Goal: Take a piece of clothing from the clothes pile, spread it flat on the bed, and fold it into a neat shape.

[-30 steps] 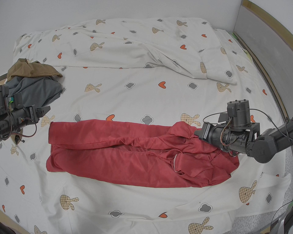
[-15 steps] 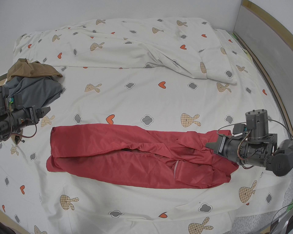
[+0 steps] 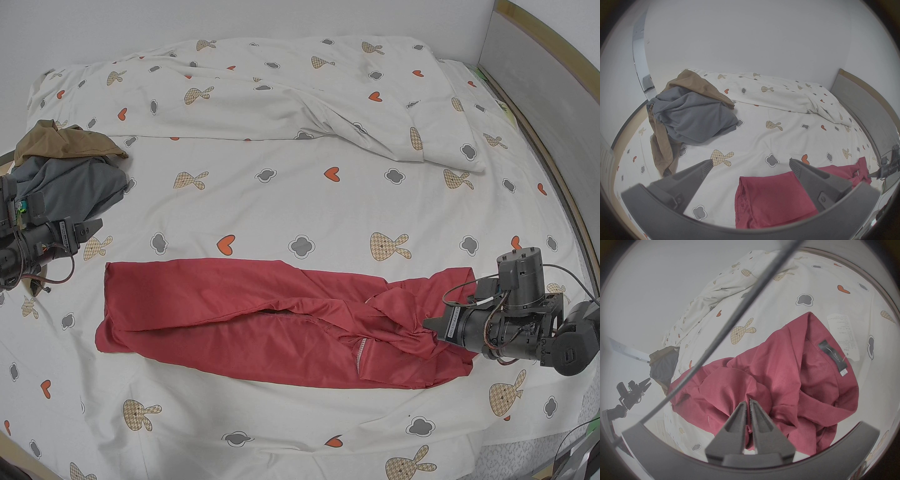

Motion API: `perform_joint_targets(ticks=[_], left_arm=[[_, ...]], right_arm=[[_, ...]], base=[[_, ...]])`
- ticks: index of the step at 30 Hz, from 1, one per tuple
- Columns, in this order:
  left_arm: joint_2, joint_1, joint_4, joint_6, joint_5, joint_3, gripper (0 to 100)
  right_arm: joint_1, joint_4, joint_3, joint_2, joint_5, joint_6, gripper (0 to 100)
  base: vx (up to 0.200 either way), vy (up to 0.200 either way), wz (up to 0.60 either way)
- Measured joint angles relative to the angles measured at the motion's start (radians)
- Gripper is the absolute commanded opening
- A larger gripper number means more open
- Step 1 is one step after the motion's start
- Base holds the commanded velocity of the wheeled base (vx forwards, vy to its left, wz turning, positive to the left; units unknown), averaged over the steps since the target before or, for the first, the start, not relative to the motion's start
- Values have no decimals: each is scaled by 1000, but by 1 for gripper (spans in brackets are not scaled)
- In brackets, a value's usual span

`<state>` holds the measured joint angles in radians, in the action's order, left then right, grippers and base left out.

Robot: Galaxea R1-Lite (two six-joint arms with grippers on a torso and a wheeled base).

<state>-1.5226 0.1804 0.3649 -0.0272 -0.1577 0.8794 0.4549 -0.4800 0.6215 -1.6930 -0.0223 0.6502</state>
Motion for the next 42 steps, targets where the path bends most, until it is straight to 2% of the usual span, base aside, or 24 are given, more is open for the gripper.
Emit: perform_joint_targets(ticks=[8, 15, 21, 30, 35, 42], left_arm=[[-3, 0, 0, 0, 0, 0, 100], [-6, 1, 1, 0, -1, 0, 100], [-7, 0, 1, 0, -1, -1, 100], [-19, 0, 1, -2, 0, 0, 100], [-31, 3, 1, -6, 0, 6, 100], [-31, 4, 4, 2, 1, -4, 100]], right_arm=[[-15, 1, 65, -29, 2, -4, 100], [-31, 48, 149, 74, -15, -20, 100], [14, 72, 204, 122, -50, -8, 100], [95, 73, 232, -31, -59, 48, 100], [106, 76, 244, -105, -65, 83, 100], [108, 81, 214, -151, -61, 88, 100]], base=[[0, 0, 0], [0, 0, 0], [0, 0, 0], [0, 0, 0], [0, 0, 0], [0, 0, 0]])
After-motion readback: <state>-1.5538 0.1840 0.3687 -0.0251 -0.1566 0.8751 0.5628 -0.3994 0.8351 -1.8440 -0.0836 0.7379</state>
